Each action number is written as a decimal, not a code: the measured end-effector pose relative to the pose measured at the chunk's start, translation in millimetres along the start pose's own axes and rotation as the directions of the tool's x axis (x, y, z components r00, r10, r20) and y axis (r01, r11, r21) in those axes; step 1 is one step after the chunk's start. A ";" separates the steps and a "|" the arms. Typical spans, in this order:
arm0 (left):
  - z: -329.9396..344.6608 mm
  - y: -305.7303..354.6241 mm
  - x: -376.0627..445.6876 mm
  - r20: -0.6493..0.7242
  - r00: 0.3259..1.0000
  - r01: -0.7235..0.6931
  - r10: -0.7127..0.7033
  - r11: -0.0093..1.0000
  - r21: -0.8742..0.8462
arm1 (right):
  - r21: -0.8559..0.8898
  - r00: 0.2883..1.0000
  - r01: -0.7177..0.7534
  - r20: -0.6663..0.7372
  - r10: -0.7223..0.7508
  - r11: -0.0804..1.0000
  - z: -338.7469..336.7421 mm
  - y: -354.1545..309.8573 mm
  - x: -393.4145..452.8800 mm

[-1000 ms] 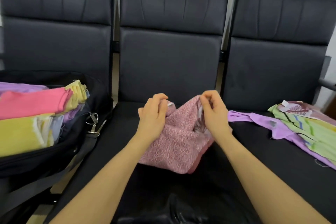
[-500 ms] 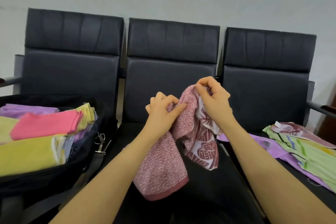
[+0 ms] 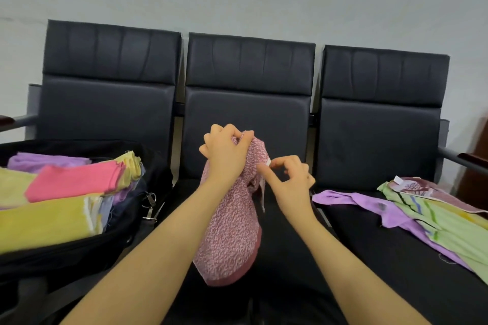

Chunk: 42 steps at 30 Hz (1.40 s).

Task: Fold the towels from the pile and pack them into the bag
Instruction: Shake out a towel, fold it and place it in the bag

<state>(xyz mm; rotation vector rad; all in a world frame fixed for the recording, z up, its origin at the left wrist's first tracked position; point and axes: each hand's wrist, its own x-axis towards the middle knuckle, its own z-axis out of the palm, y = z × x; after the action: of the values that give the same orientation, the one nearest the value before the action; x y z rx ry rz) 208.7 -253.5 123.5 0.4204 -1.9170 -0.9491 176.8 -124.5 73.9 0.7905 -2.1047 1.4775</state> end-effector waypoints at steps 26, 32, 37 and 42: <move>-63.5 -82.6 28.5 0.006 0.999 0.037 -0.039 0.983 0.177 | 0.107 0.901 -0.121 -0.405 0.154 0.987 -34.7 -11.6 52.3; -61.5 -75.3 24.8 0.065 0.993 0.090 -0.099 0.988 0.123 | 0.042 0.937 -0.197 -0.288 0.200 0.980 -32.8 -10.2 44.9; -44.4 -40.4 15.7 0.188 0.977 -0.094 0.099 0.995 -0.037 | -0.014 0.992 -0.111 0.052 0.112 0.994 -13.9 -16.0 21.5; -32.8 -1.3 13.8 0.253 0.959 -0.071 0.129 0.971 -0.227 | -0.092 0.972 0.003 0.235 0.019 0.996 3.8 -25.6 8.4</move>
<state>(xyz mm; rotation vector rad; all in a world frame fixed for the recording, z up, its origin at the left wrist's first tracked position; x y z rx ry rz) 229.5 -277.5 139.6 0.0671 -2.0243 -1.1796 187.9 -136.6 95.7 0.9647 -2.3328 1.3357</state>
